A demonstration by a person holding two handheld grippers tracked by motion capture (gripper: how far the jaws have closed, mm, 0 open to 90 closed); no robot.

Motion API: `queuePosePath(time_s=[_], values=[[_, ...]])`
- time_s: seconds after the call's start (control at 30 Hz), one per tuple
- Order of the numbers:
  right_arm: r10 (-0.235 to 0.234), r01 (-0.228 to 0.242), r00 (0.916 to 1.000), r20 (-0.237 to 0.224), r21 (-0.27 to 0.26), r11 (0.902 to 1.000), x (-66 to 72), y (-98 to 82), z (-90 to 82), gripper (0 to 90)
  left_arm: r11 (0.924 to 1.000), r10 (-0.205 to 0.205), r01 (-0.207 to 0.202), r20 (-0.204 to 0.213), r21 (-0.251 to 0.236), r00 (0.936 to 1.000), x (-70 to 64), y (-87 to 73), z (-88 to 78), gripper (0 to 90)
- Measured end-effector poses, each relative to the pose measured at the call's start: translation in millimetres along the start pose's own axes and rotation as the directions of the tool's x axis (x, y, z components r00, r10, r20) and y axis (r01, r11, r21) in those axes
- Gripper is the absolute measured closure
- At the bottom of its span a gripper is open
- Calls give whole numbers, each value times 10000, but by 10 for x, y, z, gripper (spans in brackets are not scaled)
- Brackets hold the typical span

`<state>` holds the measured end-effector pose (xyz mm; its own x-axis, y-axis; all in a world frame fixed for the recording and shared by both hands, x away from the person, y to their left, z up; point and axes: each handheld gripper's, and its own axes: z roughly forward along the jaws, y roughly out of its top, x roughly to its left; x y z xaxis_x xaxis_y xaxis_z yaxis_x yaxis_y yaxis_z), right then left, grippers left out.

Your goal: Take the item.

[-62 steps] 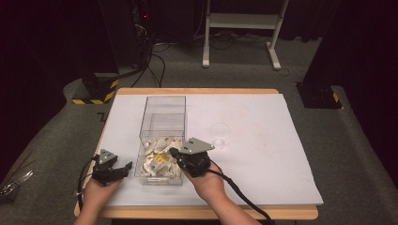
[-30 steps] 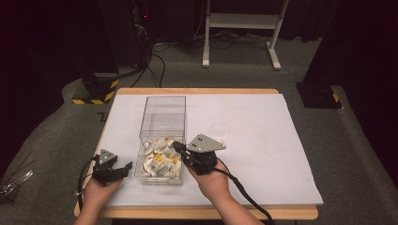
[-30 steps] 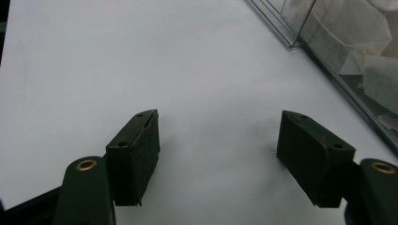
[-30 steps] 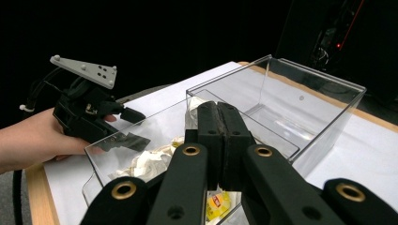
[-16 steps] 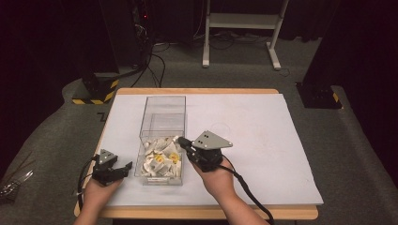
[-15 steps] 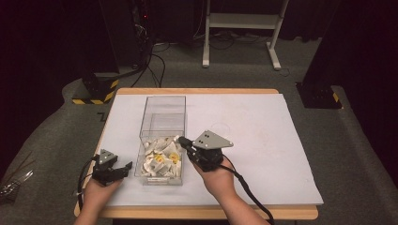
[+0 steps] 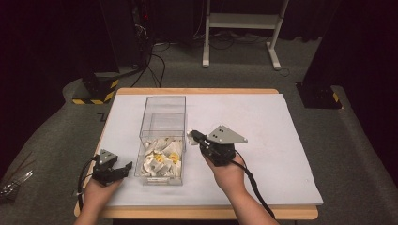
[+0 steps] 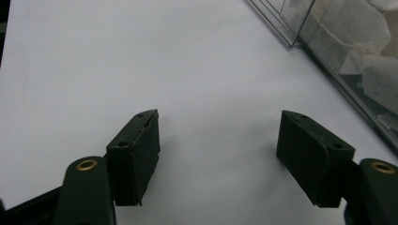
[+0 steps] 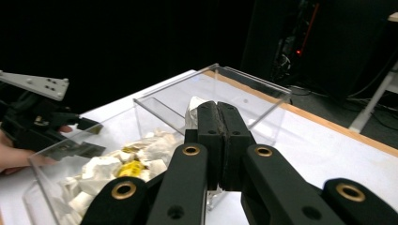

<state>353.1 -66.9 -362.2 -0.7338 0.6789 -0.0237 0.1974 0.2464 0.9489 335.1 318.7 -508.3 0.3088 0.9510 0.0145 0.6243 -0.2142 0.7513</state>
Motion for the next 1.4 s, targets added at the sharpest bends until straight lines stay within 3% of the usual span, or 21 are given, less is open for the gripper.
queuePosePath(time_s=[0.37,0.87,1.13,1.4], values=[[107,-111,9969,783,50,9999,-272,-55,-121,894,10000,1,-1,7,-8,10000,0,-1,-1,306],[218,-266,9848,1724,252,9993,-597,-94,-190,893,10000,-17,17,17,-14,10000,0,-2,-1,306],[352,-490,9757,2162,590,9971,-787,-164,-163,893,10000,-6,6,5,-13,10000,-2,-2,-2,306],[353,-565,9727,2295,865,9946,-854,-245,-74,893,10000,-4,4,8,-12,10000,-2,-3,-3,306]])
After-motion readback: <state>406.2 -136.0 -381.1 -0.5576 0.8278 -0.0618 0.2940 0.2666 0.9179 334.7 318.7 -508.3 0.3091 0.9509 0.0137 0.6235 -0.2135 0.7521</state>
